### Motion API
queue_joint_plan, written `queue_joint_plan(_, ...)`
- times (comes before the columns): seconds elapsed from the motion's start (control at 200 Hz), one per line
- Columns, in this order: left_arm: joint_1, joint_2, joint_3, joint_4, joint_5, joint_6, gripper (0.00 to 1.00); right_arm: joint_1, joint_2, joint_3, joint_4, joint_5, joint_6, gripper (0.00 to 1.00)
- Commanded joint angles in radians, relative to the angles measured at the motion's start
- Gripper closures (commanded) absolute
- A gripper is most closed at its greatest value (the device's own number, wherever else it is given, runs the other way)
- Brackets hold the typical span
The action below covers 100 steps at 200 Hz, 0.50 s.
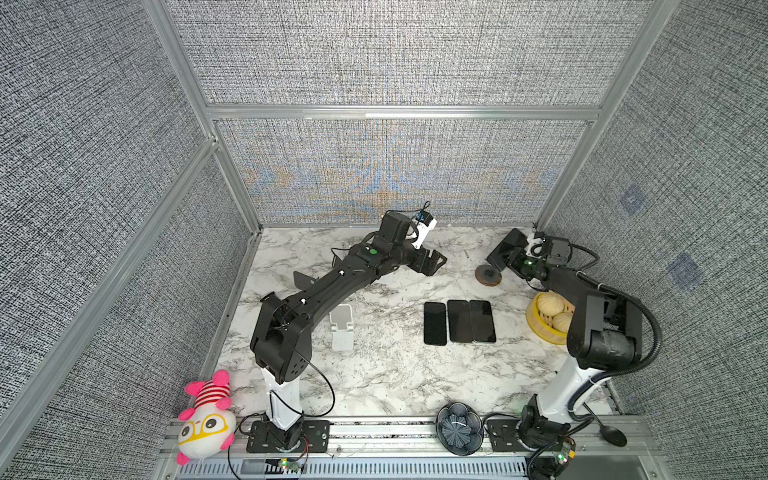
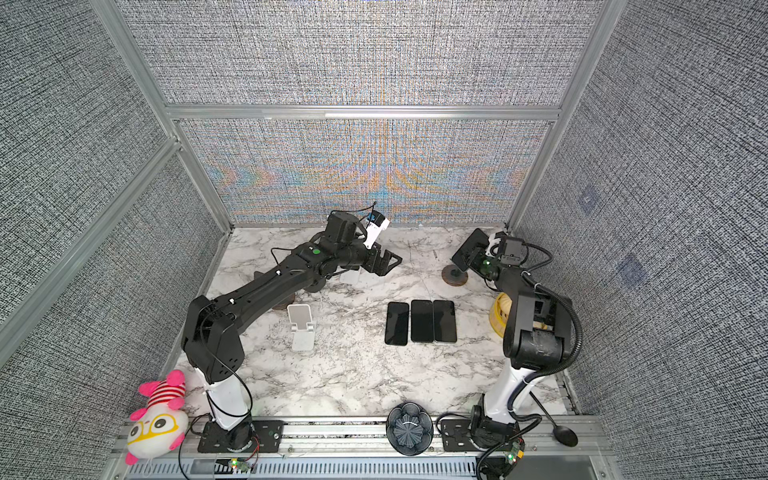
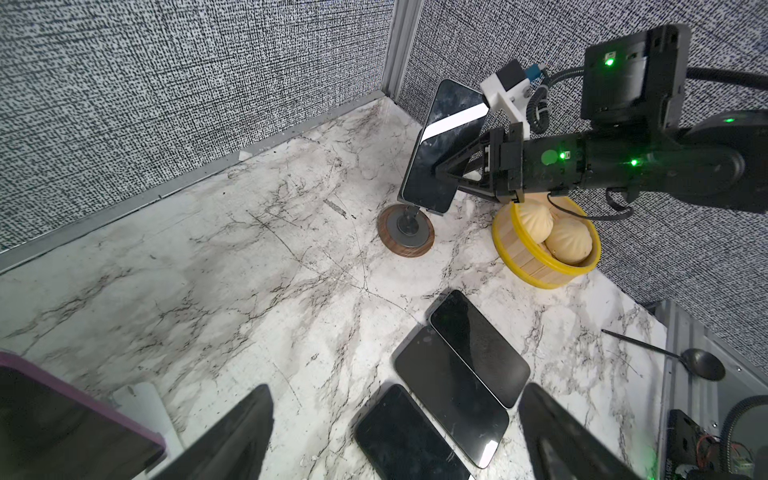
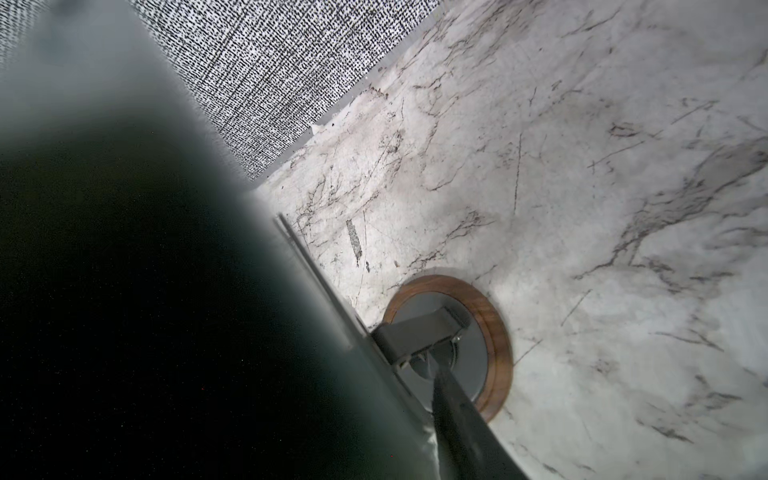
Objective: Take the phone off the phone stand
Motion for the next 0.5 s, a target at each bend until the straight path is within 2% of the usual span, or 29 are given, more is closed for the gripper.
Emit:
queue_joint_plan(0.0, -0.001, -0.011, 0.007, 0.003, 0.009, 0.001, 0.07, 0.001, 0.009, 0.007, 0.014, -0.017, 0.011, 0.57)
queue_joint_plan(0.07, 0.0, -0.014, 0.006, 0.003, 0.01, 0.0, 0.07, 0.004, 0.009, 0.0, 0.022, -0.017, 0.013, 0.62)
queue_joint_plan(0.17, -0.001, -0.016, 0.004, -0.001, 0.01, 0.002, 0.07, 0.004, 0.005, -0.007, 0.027, -0.018, 0.011, 0.63)
queue_joint_plan(0.275, 0.0, -0.018, 0.003, -0.003, 0.009, 0.001, 0.07, 0.006, 0.002, -0.012, 0.029, -0.022, 0.008, 0.71)
queue_joint_plan(0.495, -0.001, -0.02, 0.003, -0.003, 0.011, -0.001, 0.07, 0.015, 0.006, -0.014, 0.043, -0.028, 0.013, 0.72)
